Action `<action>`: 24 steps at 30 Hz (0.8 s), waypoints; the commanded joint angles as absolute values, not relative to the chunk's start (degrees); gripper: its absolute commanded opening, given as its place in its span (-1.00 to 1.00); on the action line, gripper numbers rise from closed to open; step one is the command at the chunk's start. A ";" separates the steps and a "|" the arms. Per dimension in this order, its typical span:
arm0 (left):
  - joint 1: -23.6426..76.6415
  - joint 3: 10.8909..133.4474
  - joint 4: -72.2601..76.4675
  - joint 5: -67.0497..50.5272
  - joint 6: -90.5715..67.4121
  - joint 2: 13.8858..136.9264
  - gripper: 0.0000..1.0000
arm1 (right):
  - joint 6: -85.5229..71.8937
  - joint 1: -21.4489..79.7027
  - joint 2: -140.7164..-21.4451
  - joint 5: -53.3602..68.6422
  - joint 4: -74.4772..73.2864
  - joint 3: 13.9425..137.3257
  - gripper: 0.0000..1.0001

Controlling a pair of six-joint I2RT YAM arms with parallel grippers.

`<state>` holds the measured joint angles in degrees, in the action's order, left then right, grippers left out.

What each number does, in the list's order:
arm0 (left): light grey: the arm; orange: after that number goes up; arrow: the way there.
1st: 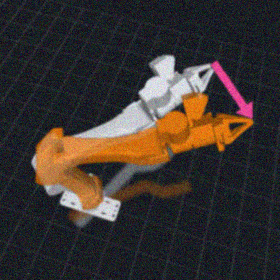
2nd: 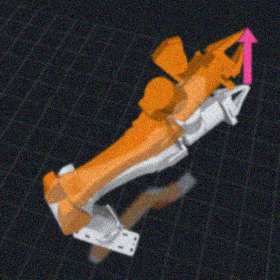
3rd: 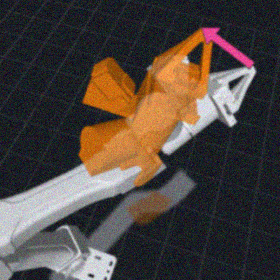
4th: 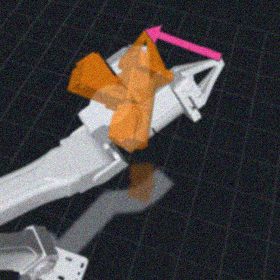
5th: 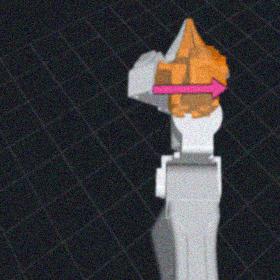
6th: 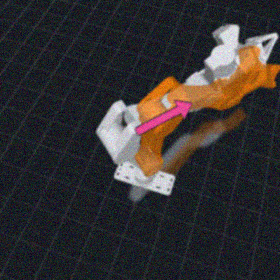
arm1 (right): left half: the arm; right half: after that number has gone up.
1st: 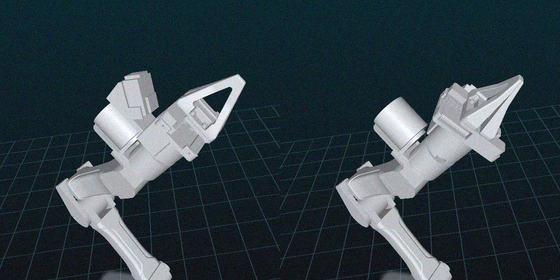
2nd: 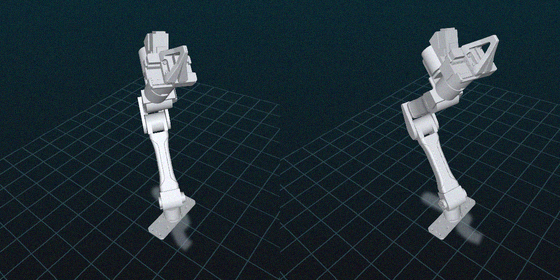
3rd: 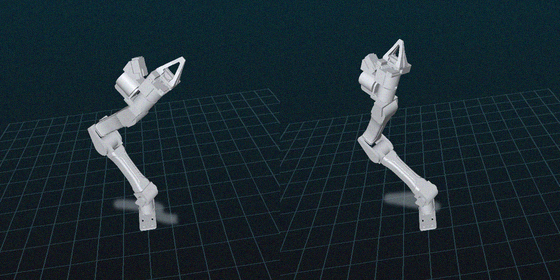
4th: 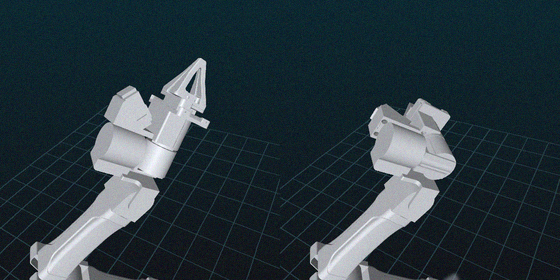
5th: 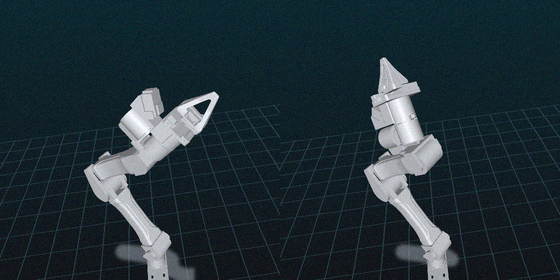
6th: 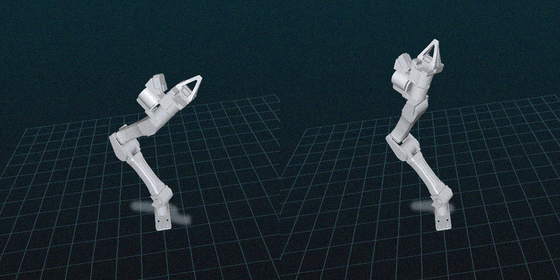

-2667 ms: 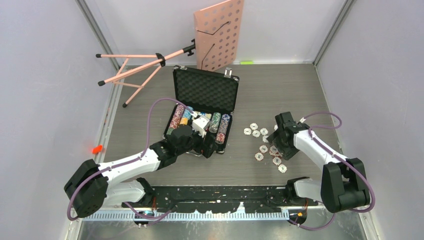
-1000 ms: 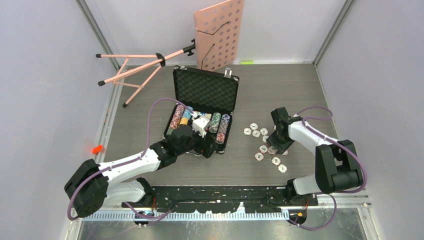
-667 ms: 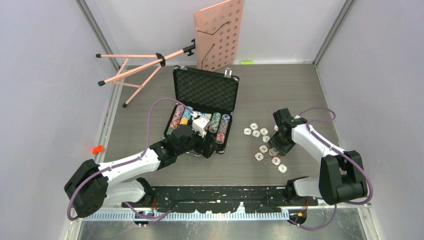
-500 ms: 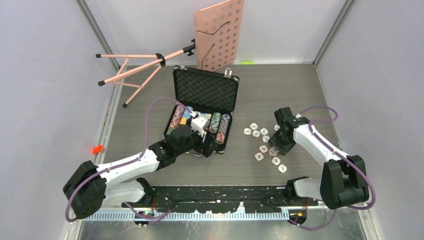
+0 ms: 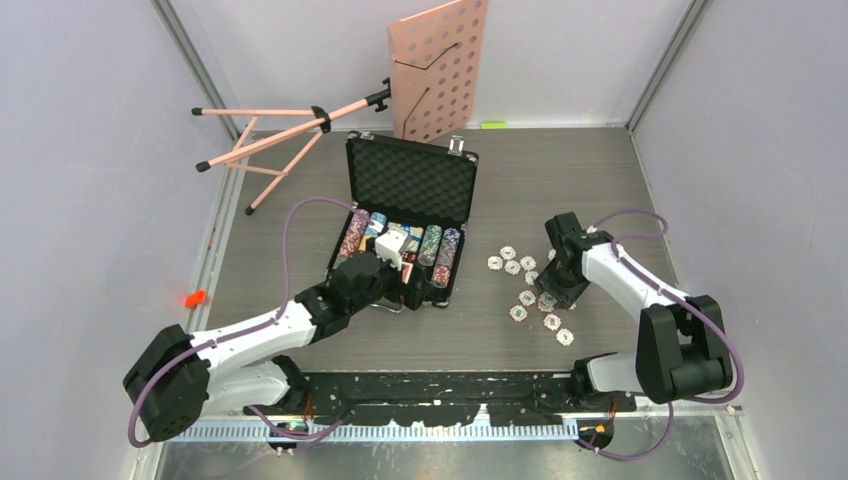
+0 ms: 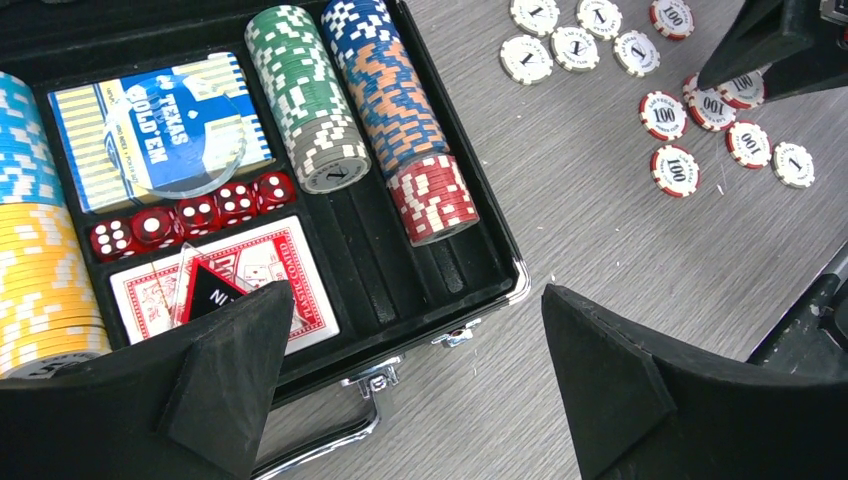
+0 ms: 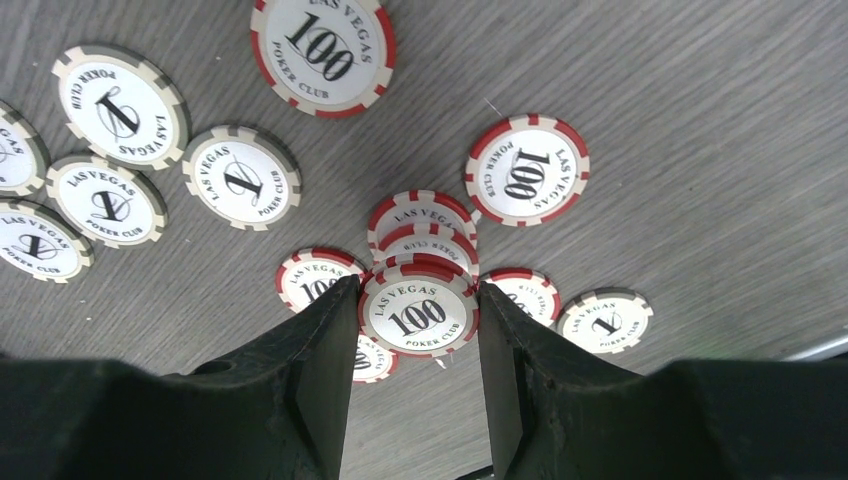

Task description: Pack up texas hold em set

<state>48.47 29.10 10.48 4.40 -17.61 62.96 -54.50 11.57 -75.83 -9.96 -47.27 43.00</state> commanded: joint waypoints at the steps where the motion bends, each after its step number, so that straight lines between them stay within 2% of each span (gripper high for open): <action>1: 48.45 28.95 14.94 2.68 -17.40 63.60 0.97 | -53.53 11.69 -76.92 -11.20 -43.43 43.20 -0.42; 10: 48.43 28.92 14.64 2.61 -17.01 63.19 0.97 | -51.87 11.62 -81.35 -13.75 -42.19 43.36 -0.28; 12: 48.43 28.82 14.59 2.68 -16.92 63.10 0.97 | -51.70 11.68 -81.09 -13.67 -41.79 42.65 -0.14; 13: 48.45 28.83 14.59 2.77 -16.89 62.96 0.97 | -51.44 11.69 -80.97 -13.56 -41.77 42.37 0.06; 15: 48.43 28.83 14.51 2.82 -16.88 63.01 0.97 | -50.80 11.68 -80.47 -13.01 -41.75 42.28 0.30; 24: 48.43 28.59 14.59 2.43 -16.96 62.39 0.97 | -44.30 11.69 -74.69 -12.10 -44.71 44.48 0.44</action>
